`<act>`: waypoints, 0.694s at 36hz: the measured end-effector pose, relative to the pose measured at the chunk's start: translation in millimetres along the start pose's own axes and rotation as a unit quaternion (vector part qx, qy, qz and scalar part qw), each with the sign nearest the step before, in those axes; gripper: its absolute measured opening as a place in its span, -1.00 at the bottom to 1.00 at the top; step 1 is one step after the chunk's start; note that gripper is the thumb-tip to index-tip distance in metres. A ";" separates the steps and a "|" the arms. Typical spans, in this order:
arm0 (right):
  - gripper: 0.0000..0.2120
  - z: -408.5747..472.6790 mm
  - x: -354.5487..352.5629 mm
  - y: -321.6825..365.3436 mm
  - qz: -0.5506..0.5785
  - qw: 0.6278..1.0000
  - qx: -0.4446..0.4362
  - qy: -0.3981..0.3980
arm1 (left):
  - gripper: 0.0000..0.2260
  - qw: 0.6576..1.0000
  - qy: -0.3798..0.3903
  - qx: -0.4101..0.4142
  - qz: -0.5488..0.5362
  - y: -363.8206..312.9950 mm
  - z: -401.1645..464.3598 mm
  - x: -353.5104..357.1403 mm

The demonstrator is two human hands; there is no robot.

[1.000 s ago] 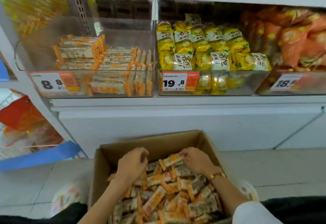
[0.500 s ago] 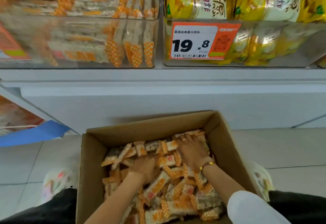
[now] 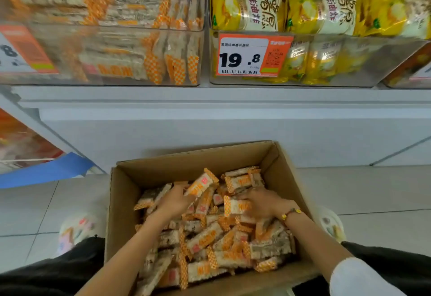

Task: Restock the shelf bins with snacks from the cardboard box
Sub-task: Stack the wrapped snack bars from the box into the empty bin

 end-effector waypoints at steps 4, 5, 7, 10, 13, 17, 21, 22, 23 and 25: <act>-0.45 2.3 27.6 4.8 -0.067 0.993 0.019 0.093 | -0.61 0.996 0.044 -0.042 -0.071 -3.2 -10.9 -14.2; -0.45 3.5 28.9 8.0 -0.077 0.991 0.021 0.110 | -0.61 0.993 0.053 -0.054 -0.093 -3.5 -14.4 -16.8; -0.44 4.4 30.4 11.0 -0.069 0.985 0.027 0.153 | -0.61 0.987 0.069 -0.064 -0.127 -4.0 -21.9 -20.6; -0.47 -5.0 29.3 12.9 -0.060 0.974 0.048 0.213 | -0.61 0.981 0.089 -0.059 -0.164 -3.6 -31.9 -22.8; -0.46 -3.7 25.9 10.8 -0.073 0.977 0.060 0.191 | -0.61 0.975 0.101 -0.059 -0.191 -3.1 -39.8 -24.6; -0.45 2.7 24.0 18.9 -0.058 0.982 0.028 0.175 | -0.63 0.968 0.123 -0.065 -0.209 0.7 -46.3 -24.3; -0.49 1.6 24.2 18.9 -0.047 0.988 0.002 0.148 | -0.65 0.968 0.124 -0.060 -0.211 2.5 -47.7 -24.6; -0.51 2.2 24.9 17.8 -0.048 0.991 -0.005 0.127 | -0.65 0.967 0.120 -0.064 -0.214 3.6 -46.3 -25.0; -0.54 2.7 23.1 17.5 -0.034 0.996 -0.014 0.086 | -0.66 0.967 0.115 -0.067 -0.218 3.3 -47.7 -26.2; -0.60 3.0 13.9 16.1 0.047 0.998 -0.026 -0.039 | -0.64 0.962 0.102 -0.075 -0.242 5.2 -45.1 -27.5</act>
Point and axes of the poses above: each hand's wrist, its own z-axis towards the middle knuckle, its own x-axis out of the palm, y = z × x, the point moved 4 cm from there along z, towards the middle knuckle, and after that the axes turned 12 degrees about -x, right-handed, at the moved point
